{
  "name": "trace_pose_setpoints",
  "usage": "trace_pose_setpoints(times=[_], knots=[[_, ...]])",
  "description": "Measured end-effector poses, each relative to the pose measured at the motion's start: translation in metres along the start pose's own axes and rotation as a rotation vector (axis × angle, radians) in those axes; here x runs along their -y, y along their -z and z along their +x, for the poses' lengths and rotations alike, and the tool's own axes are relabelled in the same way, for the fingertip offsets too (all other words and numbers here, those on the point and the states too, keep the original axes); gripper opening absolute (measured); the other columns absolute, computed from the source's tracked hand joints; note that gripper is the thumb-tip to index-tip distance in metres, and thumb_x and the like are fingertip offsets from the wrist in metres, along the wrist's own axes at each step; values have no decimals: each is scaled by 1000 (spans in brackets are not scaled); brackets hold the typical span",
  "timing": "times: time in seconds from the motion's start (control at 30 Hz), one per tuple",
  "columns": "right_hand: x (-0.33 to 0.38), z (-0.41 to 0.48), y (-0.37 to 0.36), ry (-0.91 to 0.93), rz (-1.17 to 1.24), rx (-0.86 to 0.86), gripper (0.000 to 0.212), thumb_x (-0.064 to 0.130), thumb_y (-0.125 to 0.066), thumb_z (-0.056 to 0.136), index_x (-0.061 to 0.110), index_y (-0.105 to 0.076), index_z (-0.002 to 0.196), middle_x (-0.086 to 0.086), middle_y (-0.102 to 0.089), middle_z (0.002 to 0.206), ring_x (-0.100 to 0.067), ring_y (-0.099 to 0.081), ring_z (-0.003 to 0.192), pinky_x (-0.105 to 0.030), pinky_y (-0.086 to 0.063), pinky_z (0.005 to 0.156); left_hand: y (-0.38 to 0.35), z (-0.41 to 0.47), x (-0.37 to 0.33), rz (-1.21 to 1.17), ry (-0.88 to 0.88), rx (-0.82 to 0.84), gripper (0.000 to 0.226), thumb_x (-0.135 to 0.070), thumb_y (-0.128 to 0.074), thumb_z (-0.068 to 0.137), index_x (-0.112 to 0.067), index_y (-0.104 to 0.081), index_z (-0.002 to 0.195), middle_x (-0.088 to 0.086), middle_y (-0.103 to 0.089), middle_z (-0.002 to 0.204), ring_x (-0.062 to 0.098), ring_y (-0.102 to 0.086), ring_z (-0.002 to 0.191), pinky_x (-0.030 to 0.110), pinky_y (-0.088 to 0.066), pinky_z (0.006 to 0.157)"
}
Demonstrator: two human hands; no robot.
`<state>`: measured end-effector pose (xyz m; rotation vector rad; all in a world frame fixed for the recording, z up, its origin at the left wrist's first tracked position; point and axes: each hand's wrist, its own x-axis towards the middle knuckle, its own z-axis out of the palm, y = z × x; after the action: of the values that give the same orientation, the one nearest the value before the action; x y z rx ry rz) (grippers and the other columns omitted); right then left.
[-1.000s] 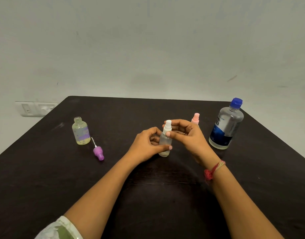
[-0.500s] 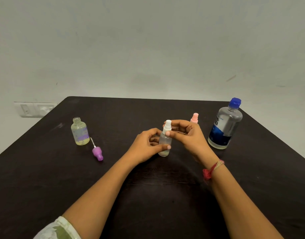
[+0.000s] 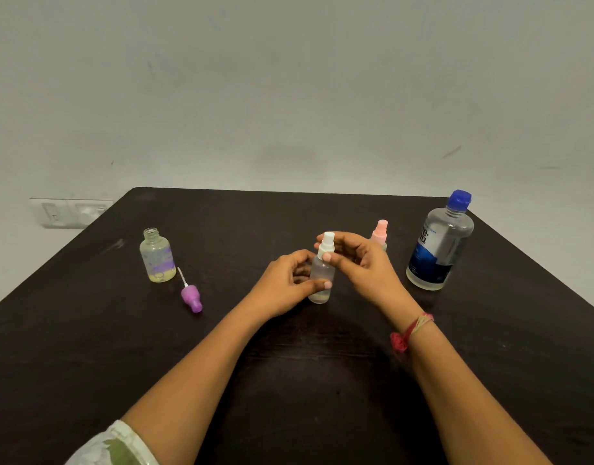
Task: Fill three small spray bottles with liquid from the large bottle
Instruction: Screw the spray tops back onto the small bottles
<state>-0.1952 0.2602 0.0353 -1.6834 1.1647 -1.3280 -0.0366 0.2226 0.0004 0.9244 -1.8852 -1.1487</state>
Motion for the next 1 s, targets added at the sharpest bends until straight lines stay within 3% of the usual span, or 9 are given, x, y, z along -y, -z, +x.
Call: trace_pose_setpoints(times=[0.13,0.37,0.57,0.7,0.87,1.0], knots=[[-3,1,-1,-3,30,-73,30,0,-66,83,17,-62,107,9,-68,103,1,-65,98,-17,-52,85,0,1,-1,30,-5,10,32,-24,-74,81,-22,-61,110,-5,-69,105,2,-65,98,23,-52,88],[-2,1,5,-16,-40,163,40,6,-56,92,15,-50,131,1,-61,125,-5,-55,119,-19,-46,97,7,0,-1,-80,8,114,40,-15,-72,82,-22,-57,119,0,-67,116,10,-63,109,32,-50,97],[-3,0,-2,16,-18,-14,25,4,-62,87,16,-62,110,5,-68,103,-3,-65,102,-17,-50,87,0,-1,1,-49,-30,66,35,-13,-69,85,-20,-58,117,-3,-67,113,6,-64,106,28,-51,94],[-4,0,-5,11,6,-84,28,4,-65,85,14,-62,111,7,-68,101,0,-65,98,-15,-51,84,0,0,2,-32,-17,84,36,-17,-67,87,-19,-56,122,-3,-66,117,6,-62,110,32,-49,98],[1,0,4,-2,-32,122,44,8,-60,89,17,-50,131,8,-59,124,5,-56,113,-13,-47,89,9,0,1,-89,27,186,44,-13,-64,89,-13,-51,130,1,-63,125,10,-59,116,33,-46,103],[4,-1,6,5,-35,178,36,4,-55,92,11,-53,127,-1,-64,119,-5,-59,114,-16,-49,89,14,-1,-1,-111,42,270,43,-10,-61,90,-12,-51,132,2,-62,128,9,-58,119,29,-45,103]])
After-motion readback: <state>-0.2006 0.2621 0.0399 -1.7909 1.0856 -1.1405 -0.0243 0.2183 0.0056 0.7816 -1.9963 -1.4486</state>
